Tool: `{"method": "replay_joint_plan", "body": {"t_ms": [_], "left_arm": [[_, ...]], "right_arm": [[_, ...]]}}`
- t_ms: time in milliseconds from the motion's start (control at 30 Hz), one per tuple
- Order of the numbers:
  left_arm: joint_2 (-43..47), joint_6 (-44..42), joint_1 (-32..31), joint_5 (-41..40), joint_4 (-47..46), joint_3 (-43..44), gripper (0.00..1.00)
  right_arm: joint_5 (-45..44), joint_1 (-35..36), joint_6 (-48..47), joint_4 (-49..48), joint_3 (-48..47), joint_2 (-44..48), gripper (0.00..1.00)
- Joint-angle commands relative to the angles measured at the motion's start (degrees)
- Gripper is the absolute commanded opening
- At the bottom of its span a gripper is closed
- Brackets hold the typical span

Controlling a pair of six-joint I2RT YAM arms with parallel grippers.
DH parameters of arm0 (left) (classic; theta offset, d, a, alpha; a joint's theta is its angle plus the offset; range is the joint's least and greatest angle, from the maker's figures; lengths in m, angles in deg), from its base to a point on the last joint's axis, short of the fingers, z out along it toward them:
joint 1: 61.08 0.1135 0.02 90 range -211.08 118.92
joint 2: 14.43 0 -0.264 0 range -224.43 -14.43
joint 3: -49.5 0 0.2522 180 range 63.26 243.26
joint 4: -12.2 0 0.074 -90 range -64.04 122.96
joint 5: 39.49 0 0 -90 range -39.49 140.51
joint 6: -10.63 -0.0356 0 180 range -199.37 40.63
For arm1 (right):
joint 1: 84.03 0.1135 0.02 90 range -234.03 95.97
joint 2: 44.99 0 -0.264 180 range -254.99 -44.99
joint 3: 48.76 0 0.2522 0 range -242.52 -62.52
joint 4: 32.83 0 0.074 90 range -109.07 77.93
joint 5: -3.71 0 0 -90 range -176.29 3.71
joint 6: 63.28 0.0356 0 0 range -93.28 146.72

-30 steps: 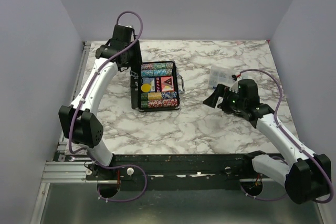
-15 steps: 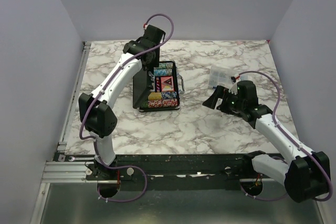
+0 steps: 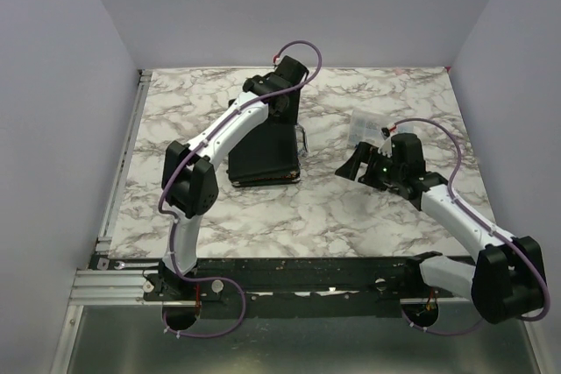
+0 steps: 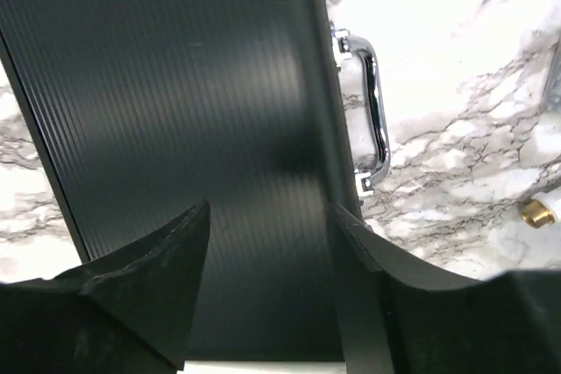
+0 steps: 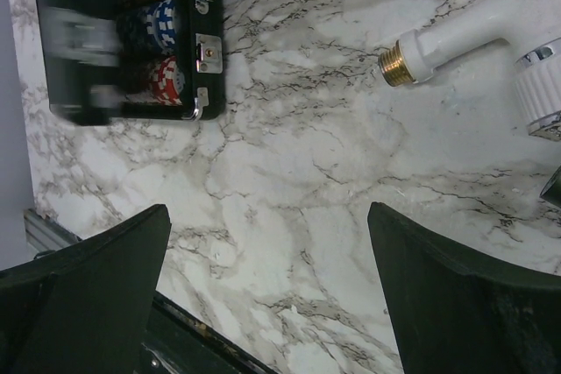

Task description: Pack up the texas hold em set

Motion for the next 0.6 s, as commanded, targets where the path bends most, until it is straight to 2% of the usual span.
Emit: {"method": "replay_joint_plan", "body": {"t_ms": [0, 167, 300, 367, 433, 567], "left_arm": [[-0.95, 1.97, -0.04, 7.69, -0.07, 0.15, 0.58], [2.17, 0.83, -0.04, 10.79, -1.76, -1.95, 0.74], [4.16, -0.79, 0.13, 15.47, -3.97, -4.23, 0.76], [3.84, -1.77, 0.36, 18.36, -4.16, -4.26, 0.71], [3.26, -1.80, 0.75, 20.24, -4.17, -4.31, 0.62], [3.04, -0.55, 2.12, 24.38, -5.25, -7.37, 0.47]], "right_arm": [[1.93, 0.31, 0.81, -4.50, 1.15, -3.24, 0.96], [2.89, 0.42, 1.39, -7.44, 1.28, -5.92, 0.96], [4.64, 0.85, 2.25, -9.97, 0.78, -8.49, 0.96], [5.70, 1.16, 2.95, -11.78, 0.02, -10.31, 0.96], [6.85, 1.56, 4.36, -13.70, -0.69, -12.17, 0.96], [8.64, 3.27, 6.44, -17.19, -3.44, -17.11, 0.89]]}}
